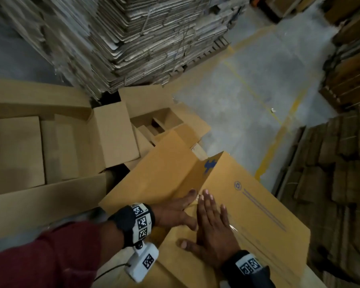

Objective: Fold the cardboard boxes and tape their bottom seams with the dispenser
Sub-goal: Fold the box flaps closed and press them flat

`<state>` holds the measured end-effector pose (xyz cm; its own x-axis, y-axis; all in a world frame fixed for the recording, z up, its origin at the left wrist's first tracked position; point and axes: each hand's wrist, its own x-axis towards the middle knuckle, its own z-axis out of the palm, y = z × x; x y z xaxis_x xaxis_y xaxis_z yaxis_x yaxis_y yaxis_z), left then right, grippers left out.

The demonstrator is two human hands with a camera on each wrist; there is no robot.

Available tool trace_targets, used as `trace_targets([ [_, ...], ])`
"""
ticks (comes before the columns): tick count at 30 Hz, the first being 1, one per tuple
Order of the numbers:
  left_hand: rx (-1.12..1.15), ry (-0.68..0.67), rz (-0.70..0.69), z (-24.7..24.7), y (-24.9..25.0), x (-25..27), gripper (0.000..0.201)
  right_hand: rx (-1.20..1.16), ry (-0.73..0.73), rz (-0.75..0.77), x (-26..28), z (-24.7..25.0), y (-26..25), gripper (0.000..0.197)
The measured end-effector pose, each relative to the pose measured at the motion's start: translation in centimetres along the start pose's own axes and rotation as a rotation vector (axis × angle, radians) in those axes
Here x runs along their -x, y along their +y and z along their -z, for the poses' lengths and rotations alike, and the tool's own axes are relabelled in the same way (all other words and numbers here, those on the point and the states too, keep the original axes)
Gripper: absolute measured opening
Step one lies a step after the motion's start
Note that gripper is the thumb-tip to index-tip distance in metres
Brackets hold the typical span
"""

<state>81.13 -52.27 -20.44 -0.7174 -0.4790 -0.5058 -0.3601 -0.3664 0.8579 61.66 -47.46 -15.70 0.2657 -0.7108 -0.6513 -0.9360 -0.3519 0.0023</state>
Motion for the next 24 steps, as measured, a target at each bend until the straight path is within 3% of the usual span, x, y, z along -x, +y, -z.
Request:
trace_targets([
  [3,0.063,0.006,-0.021,-0.1,-0.1,-0.1,0.118,-0.012,0.0,0.014,0.2,0.4,0.5,0.128],
  [7,-0.052,0.061,0.004,-1.5,-1.0,0.4,0.133,-0.028,0.004,0.013,0.4,0.8,0.2,0.128],
  [17,-0.053,-0.01,-0.065,-0.8,-1.9,1.4,0.13,-0.059,0.081,0.023,-0.1,-0.9,-0.2,0.126],
  [21,-0.068,0.114,-0.038,-0.3,-0.7,1.9,0.124,-0.119,0.097,0.05,0.5,-0.7,-0.2,0.121],
  [24,-0.156,0.29,-0.107,-0.4,1.8,3.3,0.104,-0.229,0.176,0.065,2.2,0.1,0.9,0.113],
])
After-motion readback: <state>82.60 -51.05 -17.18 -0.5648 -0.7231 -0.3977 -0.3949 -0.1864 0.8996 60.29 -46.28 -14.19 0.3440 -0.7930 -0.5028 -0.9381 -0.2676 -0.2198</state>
